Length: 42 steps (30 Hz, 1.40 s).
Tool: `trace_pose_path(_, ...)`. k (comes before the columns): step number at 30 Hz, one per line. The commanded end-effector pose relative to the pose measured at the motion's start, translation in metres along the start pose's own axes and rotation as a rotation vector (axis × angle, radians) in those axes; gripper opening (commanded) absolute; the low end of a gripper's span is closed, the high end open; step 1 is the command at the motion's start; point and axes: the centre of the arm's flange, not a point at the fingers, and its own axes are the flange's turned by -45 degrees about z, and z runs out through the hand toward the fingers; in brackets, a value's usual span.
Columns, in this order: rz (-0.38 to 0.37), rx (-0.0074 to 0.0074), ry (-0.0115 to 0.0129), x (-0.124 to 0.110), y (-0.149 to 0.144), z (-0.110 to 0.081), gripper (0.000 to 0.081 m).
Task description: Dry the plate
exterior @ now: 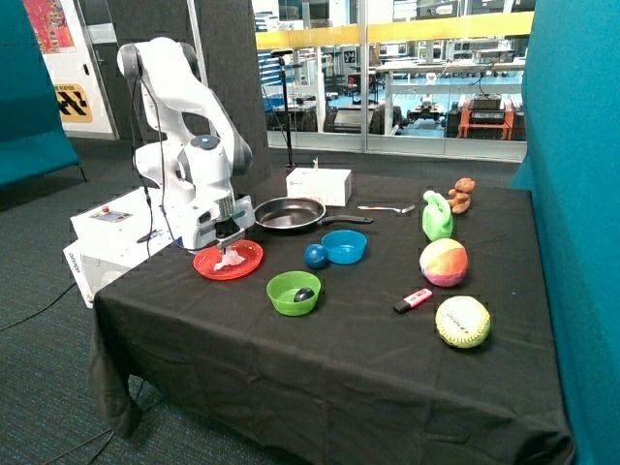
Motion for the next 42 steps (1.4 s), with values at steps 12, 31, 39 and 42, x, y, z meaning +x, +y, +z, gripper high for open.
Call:
trace_pose_path(12, -0.124, 0.0023, -0.0088, 0.032, -0.076, 0.009, 0.0)
trace_pose_path(31, -0.205, 0.0027, -0.0087, -0.039, -0.11, 0.014, 0.0)
trace_pose_path(39, -0.189, 0.0026, -0.0087, -0.067, -0.094, 0.011, 0.0)
trace_pose_path(42, -0.167, 0.0025, -0.0088, -0.074, -0.083, 0.009, 0.0)
